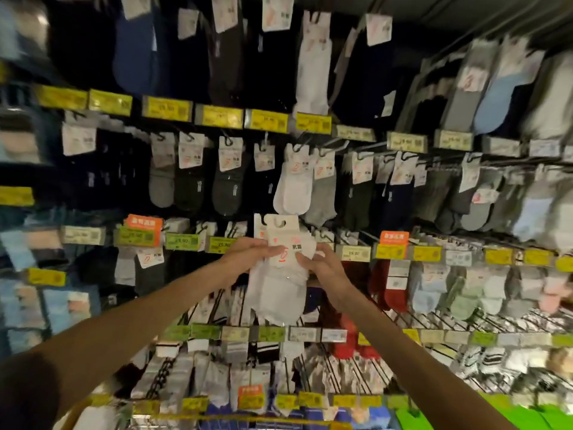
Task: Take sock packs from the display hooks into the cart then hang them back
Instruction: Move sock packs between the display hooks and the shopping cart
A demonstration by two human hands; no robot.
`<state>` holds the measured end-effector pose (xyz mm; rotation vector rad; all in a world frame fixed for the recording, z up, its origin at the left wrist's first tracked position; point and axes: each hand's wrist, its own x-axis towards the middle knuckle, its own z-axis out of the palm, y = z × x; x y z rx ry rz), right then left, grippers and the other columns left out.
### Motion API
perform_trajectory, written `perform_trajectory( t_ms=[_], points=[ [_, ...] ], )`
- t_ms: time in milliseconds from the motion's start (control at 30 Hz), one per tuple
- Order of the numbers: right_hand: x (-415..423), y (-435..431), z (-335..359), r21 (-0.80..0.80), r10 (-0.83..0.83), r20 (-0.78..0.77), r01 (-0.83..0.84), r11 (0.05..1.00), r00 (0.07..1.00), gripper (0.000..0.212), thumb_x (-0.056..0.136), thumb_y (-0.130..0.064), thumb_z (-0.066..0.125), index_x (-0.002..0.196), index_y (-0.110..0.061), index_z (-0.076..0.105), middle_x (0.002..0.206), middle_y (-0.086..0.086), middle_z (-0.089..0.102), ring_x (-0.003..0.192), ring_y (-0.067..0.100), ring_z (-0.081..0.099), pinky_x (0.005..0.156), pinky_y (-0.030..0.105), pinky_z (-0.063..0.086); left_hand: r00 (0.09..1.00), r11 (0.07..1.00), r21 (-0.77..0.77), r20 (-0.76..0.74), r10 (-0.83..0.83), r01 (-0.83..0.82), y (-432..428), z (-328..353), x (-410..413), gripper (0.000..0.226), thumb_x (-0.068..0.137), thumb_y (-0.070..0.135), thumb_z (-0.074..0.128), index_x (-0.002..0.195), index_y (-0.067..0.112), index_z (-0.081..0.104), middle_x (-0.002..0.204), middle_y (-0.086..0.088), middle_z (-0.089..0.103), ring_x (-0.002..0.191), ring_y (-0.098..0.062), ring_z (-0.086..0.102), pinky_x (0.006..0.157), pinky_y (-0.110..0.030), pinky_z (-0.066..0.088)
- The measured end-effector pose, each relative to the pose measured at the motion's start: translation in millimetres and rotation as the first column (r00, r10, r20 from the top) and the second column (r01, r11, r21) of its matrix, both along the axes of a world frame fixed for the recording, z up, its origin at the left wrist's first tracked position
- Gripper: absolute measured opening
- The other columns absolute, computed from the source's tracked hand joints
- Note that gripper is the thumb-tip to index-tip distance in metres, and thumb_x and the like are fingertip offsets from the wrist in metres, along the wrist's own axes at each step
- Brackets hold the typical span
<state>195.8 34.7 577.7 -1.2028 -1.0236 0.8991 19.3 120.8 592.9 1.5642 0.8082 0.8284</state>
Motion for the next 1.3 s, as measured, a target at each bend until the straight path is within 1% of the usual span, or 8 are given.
perform_trajectory(
  t_ms=[200, 367, 467, 567, 700, 900, 1000, 1300],
  points=[
    [33, 9, 87, -0.026, 0.039, 0.192, -0.035, 0.999, 0.981, 0.039, 0.085, -0.039, 0.073, 0.117, -0.022, 0.059, 0.108, 0.002, 0.071, 0.095, 0.021, 0.071, 0.071, 0.037, 0.06, 0.995, 0.993, 0.058, -0.007, -0.098, 0.098, 22, 66, 26, 0.026, 0.084, 0.028, 0.077, 0.102, 0.009, 0.076, 0.106, -0.005, 0.076, 0.099, -0.02, 0.072, 0.086, -0.034, 0.057],
    [39, 21, 122, 0.048, 0.047, 0.254, -0.061, 0.997, 0.966, 0.013, 0.091, -0.026, 0.068, 0.103, -0.023, 0.067, 0.101, 0.001, 0.074, 0.087, 0.014, 0.071, 0.07, 0.038, 0.06, 0.998, 0.992, 0.111, 0.004, -0.06, 0.06, 37, 90, 39, 0.042, 0.07, 0.043, 0.084, 0.099, 0.013, 0.078, 0.104, -0.004, 0.076, 0.101, -0.023, 0.071, 0.099, -0.046, 0.052],
    [39, 34, 132, 0.071, -0.017, 0.206, 0.002, 0.997, 0.978, 0.025, 0.091, -0.02, 0.068, 0.113, -0.01, 0.065, 0.103, 0.007, 0.073, 0.08, 0.012, 0.071, 0.069, 0.043, 0.06, 0.999, 0.994, 0.103, 0.036, -0.032, 0.028, 41, 95, 47, 0.042, 0.069, 0.043, 0.083, 0.1, 0.015, 0.079, 0.101, -0.001, 0.077, 0.099, -0.02, 0.072, 0.097, -0.044, 0.053],
    [45, 49, 139, 0.11, -0.038, 0.115, 0.025, 0.994, 0.993, 0.03, 0.09, -0.015, 0.068, 0.119, -0.006, 0.063, 0.1, 0.004, 0.073, 0.075, 0.008, 0.071, 0.056, 0.025, 0.056, 0.995, 0.993, 0.119, 0.095, 0.004, -0.016, 46, 104, 55, 0.039, 0.073, 0.037, 0.084, 0.101, 0.011, 0.078, 0.099, -0.001, 0.077, 0.096, -0.02, 0.073, 0.089, -0.038, 0.057],
    [58, 75, 152, 0.154, -0.054, -0.018, 0.057, 0.986, 0.998, 0.031, 0.088, -0.013, 0.07, 0.118, -0.006, 0.063, 0.097, 0.003, 0.073, 0.076, 0.009, 0.071, 0.056, 0.023, 0.054, 0.982, 0.984, 0.117, 0.148, 0.116, -0.134, 54, 119, 66, 0.033, 0.071, 0.039, 0.085, 0.09, 0.013, 0.079, 0.087, 0.002, 0.078, 0.086, -0.017, 0.073, 0.071, -0.026, 0.053],
    [79, 109, 161, 0.189, -0.028, -0.101, 0.047, 0.981, 0.995, 0.033, 0.084, -0.015, 0.075, 0.115, -0.011, 0.064, 0.101, 0.005, 0.074, 0.091, 0.02, 0.071, 0.069, 0.033, 0.058, 0.987, 0.986, 0.105, 0.11, 0.12, -0.131, 72, 129, 78, 0.038, 0.068, 0.047, 0.084, 0.089, 0.016, 0.081, 0.091, 0.002, 0.078, 0.094, -0.019, 0.072, 0.092, -0.037, 0.053],
    [83, 123, 159, 0.198, -0.024, -0.109, 0.046, 0.979, 0.994, 0.04, 0.082, -0.018, 0.077, 0.118, -0.011, 0.064, 0.103, 0.006, 0.074, 0.096, 0.023, 0.071, 0.08, 0.04, 0.059, 0.971, 0.976, 0.084, 0.15, 0.185, -0.199, 77, 129, 84, 0.037, 0.069, 0.047, 0.084, 0.084, 0.013, 0.08, 0.087, 0.001, 0.078, 0.091, -0.021, 0.072, 0.09, -0.037, 0.053],
    [86, 148, 163, 0.237, -0.037, -0.108, 0.061, 0.97, 0.993, 0.03, 0.083, -0.016, 0.076, 0.111, -0.013, 0.064, 0.1, 0.004, 0.074, 0.09, 0.018, 0.071, 0.075, 0.034, 0.06, 0.952, 0.976, 0.017, 0.225, 0.208, -0.217, 96, 127, 90, 0.039, 0.069, 0.044, 0.085, 0.089, 0.011, 0.08, 0.091, -0.004, 0.078, 0.09, -0.021, 0.074, 0.087, -0.036, 0.056]
  ],
)
